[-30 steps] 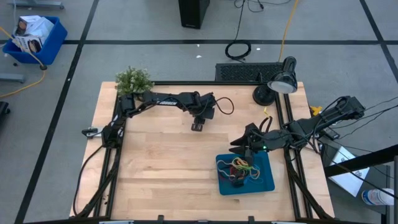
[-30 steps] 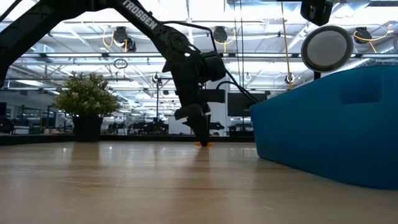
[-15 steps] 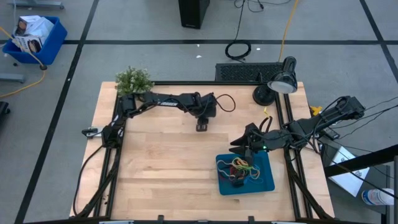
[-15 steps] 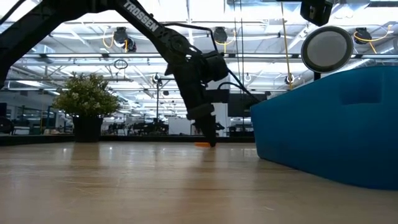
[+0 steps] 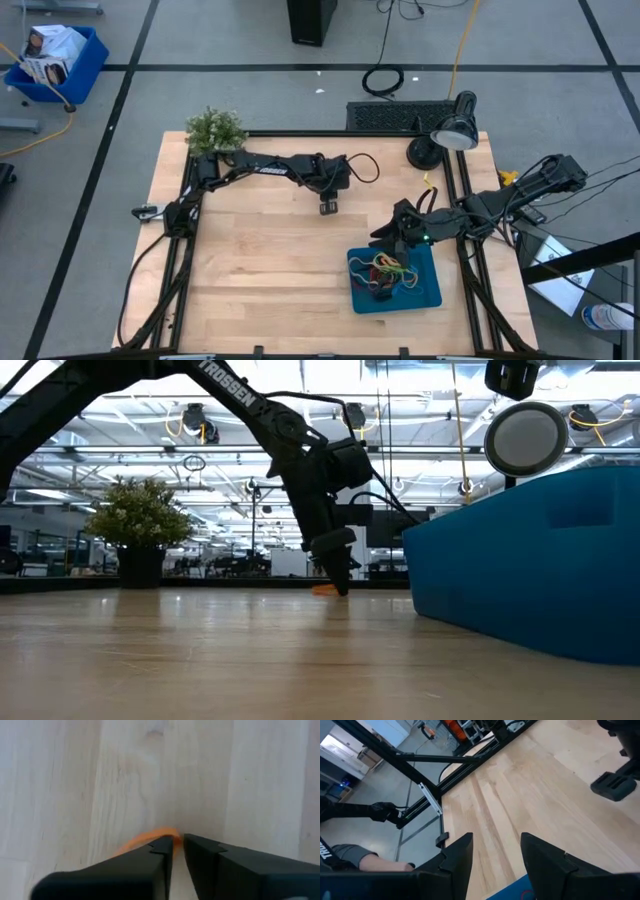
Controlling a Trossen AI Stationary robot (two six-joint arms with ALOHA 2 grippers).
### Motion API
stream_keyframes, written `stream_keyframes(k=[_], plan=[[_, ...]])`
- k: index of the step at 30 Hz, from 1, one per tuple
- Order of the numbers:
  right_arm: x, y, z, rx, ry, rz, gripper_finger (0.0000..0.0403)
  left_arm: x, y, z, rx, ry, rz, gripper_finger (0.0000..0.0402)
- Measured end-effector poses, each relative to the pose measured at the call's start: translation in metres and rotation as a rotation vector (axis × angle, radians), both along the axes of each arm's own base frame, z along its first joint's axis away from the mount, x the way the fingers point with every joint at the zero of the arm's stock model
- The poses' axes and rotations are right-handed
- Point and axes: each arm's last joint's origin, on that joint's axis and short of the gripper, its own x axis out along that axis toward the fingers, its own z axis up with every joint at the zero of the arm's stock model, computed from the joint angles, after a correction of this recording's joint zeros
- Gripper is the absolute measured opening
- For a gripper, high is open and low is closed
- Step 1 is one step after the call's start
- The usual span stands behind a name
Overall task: Pick and place rubber bands into bin
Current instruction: Put the orange rubber band into the blue bin
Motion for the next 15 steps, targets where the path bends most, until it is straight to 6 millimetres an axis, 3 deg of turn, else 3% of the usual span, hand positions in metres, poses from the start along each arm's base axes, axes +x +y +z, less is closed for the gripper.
stream_keyframes(k=[5,15], plan=[[0.000,0.000,0.001,-0.001,-0.009,0.002,0.0160,0.003,0.001,0.001,0.001,-0.036,0.059,0.0008],[0.000,0.000,0.001,-0.010,-0.008,0.009,0.0160,-0.001,-0.002,0.014,-0.027,-0.050,0.126,0.0006]])
